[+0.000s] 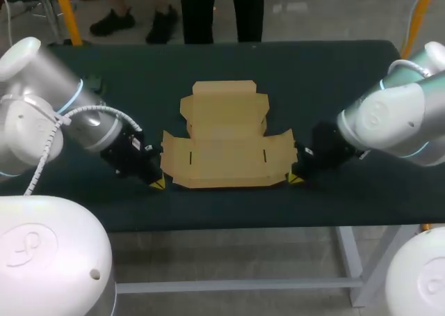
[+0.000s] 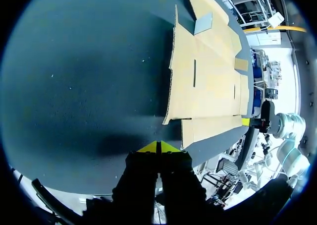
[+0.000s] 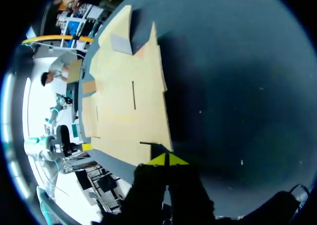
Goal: Assemble the packaging by folding the flat box into shape, placing the metal phone stand inside, and closing the box properly
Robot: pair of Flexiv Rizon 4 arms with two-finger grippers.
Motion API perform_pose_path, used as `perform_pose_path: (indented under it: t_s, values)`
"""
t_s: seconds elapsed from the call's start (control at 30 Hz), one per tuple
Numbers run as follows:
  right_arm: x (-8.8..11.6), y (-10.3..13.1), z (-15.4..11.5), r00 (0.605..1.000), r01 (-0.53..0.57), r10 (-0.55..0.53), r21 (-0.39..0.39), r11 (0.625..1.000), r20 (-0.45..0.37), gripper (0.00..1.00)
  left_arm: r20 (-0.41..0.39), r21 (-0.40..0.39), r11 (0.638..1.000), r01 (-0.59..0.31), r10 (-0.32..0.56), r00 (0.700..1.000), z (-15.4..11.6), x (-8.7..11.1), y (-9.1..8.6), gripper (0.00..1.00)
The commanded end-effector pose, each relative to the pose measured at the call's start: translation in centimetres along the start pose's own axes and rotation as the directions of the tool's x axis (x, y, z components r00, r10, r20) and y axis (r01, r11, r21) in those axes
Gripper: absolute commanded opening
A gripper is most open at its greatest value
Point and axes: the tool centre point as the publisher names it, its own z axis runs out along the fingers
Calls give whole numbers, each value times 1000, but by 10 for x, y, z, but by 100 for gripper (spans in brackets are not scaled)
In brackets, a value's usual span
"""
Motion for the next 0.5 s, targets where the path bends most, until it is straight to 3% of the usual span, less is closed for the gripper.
perform_pose_path:
  t_s: [0.03,0.5]
  values:
    - [1,5,2,1000,4,-3,18,1000,-11,0,-1,-11,1000,-3,3,1000,3,0,-5,0]
    - [10,10,5,1000,14,-14,25,1000,-19,0,-3,-27,1000,-13,13,1000,6,0,-10,0]
